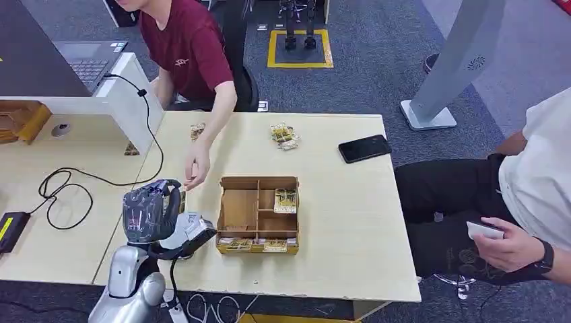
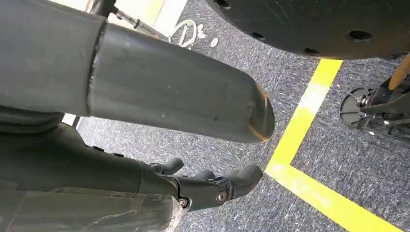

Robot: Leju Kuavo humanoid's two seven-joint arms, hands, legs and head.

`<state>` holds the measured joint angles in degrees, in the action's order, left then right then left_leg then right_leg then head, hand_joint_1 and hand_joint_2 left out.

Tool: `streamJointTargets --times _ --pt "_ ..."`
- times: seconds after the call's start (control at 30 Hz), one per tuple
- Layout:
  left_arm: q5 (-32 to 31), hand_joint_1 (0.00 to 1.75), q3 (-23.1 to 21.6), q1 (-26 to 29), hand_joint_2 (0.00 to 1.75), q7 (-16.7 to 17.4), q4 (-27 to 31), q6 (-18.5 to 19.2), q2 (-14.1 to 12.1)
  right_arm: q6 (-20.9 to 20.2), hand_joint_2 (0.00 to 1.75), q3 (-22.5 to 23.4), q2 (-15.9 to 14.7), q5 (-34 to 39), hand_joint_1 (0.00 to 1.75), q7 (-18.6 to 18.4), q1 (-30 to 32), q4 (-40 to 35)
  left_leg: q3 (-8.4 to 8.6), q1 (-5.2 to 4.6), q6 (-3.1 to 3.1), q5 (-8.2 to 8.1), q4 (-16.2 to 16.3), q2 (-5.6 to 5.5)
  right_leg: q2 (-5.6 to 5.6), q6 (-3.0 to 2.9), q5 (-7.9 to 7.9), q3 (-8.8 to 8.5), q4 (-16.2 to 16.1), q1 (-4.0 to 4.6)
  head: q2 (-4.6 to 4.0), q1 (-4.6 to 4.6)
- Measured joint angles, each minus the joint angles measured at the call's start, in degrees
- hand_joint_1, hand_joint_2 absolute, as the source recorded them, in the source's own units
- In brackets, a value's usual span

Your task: Pass the card to the sensor for recognition and then transmit it.

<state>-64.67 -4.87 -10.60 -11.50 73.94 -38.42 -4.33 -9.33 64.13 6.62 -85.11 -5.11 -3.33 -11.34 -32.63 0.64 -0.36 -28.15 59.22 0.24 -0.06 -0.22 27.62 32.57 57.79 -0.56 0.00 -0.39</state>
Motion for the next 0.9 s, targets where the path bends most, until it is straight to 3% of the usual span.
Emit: streamJointTargets --times 0.2,0.33,0.6,0.9 --pt "12.0 1.75 -2.0 0.0 1.75 -0.1 -0.3 2.0 -0.6 0.0 0.00 0.0 0.0 0.2 0.00 0.0 0.0 0.0 0.00 0.00 0.00 0.00 0.0 0.00 0.00 0.00 0.00 0.00 0.0 0.00 0.00 0.00" --pt "25.2 1.75 -2.6 -0.1 1.75 1.3 0.2 12.3 -0.2 0.2 0.00 0.0 0.0 0.5 0.00 0.0 0.0 0.0 0.00 0.00 0.00 0.00 0.0 0.00 0.00 0.00 0.00 0.00 0.0 0.00 0.00 0.00" --pt "34.2 1.75 -2.6 -0.1 1.75 3.8 1.1 19.0 0.5 0.4 0.00 0.0 0.0 1.1 0.00 0.0 0.0 0.0 0.00 0.00 0.00 0.00 0.0 0.00 0.00 0.00 0.00 0.00 0.0 0.00 0.00 0.02" --pt "34.0 1.75 -2.6 -0.1 1.75 4.2 1.1 19.1 0.5 0.5 0.00 0.0 0.0 1.1 0.00 -0.3 0.1 0.0 0.00 0.00 0.00 0.00 0.0 0.00 0.00 0.00 0.00 0.01 0.0 0.00 0.00 0.00"
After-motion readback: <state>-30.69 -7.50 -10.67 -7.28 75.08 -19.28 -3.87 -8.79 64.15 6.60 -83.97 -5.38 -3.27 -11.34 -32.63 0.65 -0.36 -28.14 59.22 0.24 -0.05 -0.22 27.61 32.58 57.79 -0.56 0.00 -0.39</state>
